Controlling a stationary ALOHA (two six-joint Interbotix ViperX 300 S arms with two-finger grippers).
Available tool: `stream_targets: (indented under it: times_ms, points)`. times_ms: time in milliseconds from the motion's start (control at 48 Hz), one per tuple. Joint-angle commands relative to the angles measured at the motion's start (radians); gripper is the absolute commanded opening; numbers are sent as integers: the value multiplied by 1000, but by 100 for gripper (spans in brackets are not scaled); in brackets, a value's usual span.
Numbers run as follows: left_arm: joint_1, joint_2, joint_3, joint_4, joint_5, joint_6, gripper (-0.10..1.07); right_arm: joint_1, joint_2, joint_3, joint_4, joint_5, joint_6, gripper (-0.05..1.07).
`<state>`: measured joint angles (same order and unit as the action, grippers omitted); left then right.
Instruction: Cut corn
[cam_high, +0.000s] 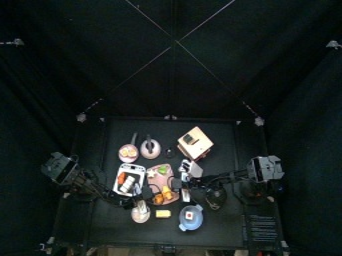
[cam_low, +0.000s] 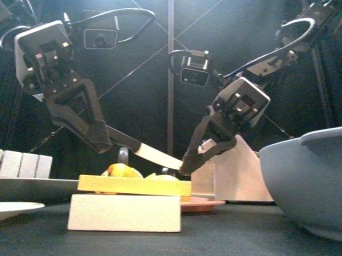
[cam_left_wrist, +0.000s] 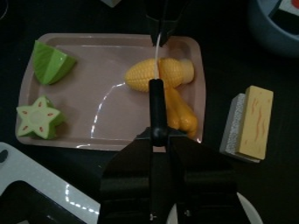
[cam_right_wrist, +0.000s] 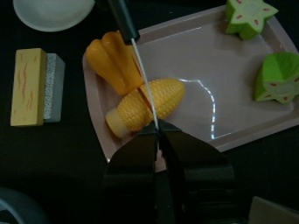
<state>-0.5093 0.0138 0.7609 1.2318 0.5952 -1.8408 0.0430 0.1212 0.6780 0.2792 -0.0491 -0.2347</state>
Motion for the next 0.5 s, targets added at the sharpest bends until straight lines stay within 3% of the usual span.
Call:
stream_targets:
  times_ms: [0, 479]
  points:
    - [-3, -8, -15, 0, -2, -2, 38, -5, -17, -17, 5, 5, 3, 41]
    - [-2, -9, -15, 3, 6, -2, 41, -6, 14, -34, 5, 21, 2, 41]
